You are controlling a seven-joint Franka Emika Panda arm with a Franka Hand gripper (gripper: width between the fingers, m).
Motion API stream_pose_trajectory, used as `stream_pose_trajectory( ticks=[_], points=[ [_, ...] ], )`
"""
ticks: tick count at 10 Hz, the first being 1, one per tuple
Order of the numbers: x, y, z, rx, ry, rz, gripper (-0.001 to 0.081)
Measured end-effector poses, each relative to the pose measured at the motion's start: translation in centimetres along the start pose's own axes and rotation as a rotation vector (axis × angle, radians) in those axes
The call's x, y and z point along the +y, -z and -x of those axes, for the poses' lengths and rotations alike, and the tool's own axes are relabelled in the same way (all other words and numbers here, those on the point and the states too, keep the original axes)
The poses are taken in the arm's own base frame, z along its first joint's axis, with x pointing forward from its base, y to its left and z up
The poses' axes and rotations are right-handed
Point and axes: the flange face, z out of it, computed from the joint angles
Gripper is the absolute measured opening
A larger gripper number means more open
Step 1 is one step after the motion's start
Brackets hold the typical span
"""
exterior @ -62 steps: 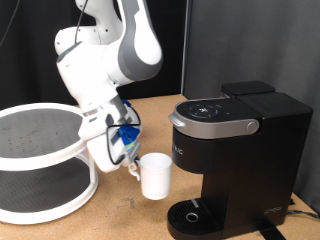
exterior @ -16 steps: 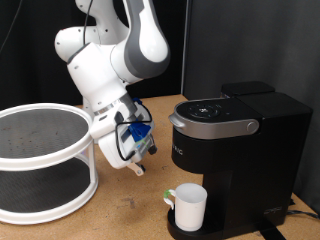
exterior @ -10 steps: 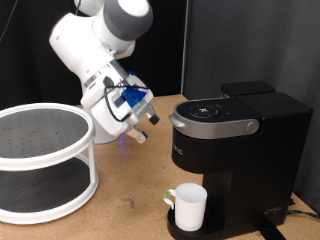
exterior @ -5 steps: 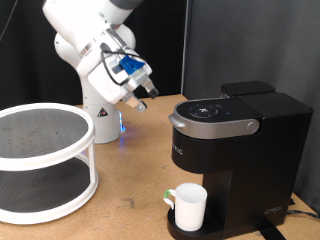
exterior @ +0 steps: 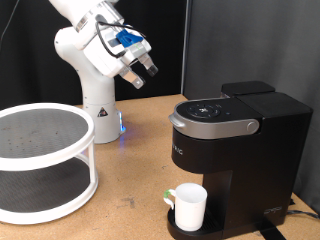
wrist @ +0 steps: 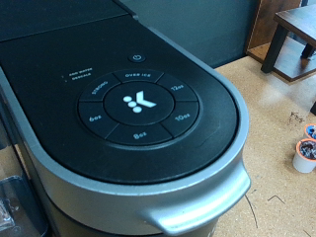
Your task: Make a cup of coffee with the keurig machine
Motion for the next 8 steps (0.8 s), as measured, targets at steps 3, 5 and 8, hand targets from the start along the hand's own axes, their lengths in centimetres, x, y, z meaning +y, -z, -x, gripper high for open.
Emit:
stream_pose_trajectory(
  ticks=[3,5,8],
  points=[
    [-1.6,0.1,-2.1,0.096,-0.009,0.027,0.0800],
    [-4.1,-0.2,-4.0,0.082,0.059,0.055,0.0800],
    [-8.4,-1.5,-6.4,-0.120,0.219,0.113,0.0800]
  ],
)
